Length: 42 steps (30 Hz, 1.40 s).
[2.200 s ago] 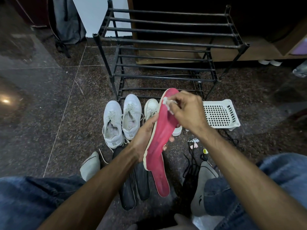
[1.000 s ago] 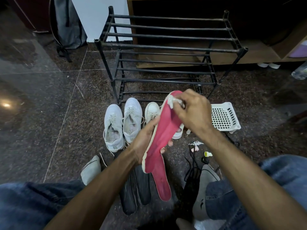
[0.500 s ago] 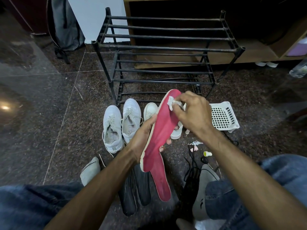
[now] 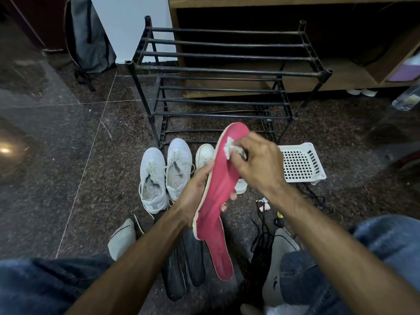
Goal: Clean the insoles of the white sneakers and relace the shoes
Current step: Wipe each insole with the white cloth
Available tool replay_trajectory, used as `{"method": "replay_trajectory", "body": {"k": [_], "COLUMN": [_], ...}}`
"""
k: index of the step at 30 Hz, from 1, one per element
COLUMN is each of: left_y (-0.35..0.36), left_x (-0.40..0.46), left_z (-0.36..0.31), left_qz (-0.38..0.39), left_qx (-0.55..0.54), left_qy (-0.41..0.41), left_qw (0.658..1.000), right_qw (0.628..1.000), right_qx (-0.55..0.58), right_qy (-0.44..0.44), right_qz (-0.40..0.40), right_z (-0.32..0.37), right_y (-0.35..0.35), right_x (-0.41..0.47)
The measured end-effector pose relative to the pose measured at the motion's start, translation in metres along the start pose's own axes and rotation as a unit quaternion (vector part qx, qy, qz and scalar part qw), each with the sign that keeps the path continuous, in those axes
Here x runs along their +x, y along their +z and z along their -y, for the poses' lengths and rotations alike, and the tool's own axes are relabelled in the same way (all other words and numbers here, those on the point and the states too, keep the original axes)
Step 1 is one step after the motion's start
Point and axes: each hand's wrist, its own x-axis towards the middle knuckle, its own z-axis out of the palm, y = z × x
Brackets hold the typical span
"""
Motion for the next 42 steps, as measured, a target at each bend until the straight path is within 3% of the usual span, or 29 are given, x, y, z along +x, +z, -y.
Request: {"method": "replay_trajectory", "body": {"k": [4,7,10,12,16,18,20,22,25,29,35,42], "left_y": [-0.003,-0.002,-0.001,-0.002,0.000,0.000,-0.002,-0.002,0.002,0.001,-0.001,-0.001], "left_x": [0.000,0.000,0.002,0.004,0.002,0.001,0.002,0.001,0.000,0.000,-0.003,-0.003], "left_z": [-0.010,-0.009,0.001,0.006,-0.001,-0.004,-0.002,0.002,0.004,-0.004,-0.011,-0.007], "left_qz": [0.001,0.001,0.010,0.016,0.019,0.014,0.015,0.009,0.011,0.040,-0.001,-0.004], "left_qx": [-0.092,-0.058,0.024,0.023,-0.021,-0.037,-0.013,0.002,0.007,-0.025,-0.057,-0.067], "left_qy": [-0.004,0.004,0.005,-0.004,0.001,-0.007,0.000,-0.004,0.015,0.091,0.063,0.012], "left_qw": [0.996,0.998,1.000,1.000,1.000,0.999,1.000,1.000,1.000,0.995,0.996,0.998], "right_qw": [0.982,0.991,0.999,0.998,0.990,0.984,0.993,0.999,1.000,0.994,0.981,0.981], "right_qx": [0.069,0.007,-0.028,-0.009,0.110,0.101,0.025,-0.029,0.010,0.086,0.073,-0.009], "right_qy": [-0.124,-0.113,-0.003,0.039,-0.063,-0.102,-0.097,-0.034,0.028,-0.020,-0.108,-0.149], "right_qz": [0.124,0.072,-0.018,-0.041,0.064,0.102,0.070,0.028,-0.001,0.060,0.143,0.125], "right_z": [0.023,0.016,-0.003,-0.008,0.011,0.015,0.009,-0.003,-0.012,0.000,0.012,0.017], "right_y": [0.008,0.007,0.001,0.001,0.007,0.007,0.006,0.001,-0.005,0.002,0.011,0.011], "right_x": [-0.028,-0.017,0.004,0.004,-0.019,-0.022,-0.012,0.002,0.011,-0.005,-0.018,-0.020]}}
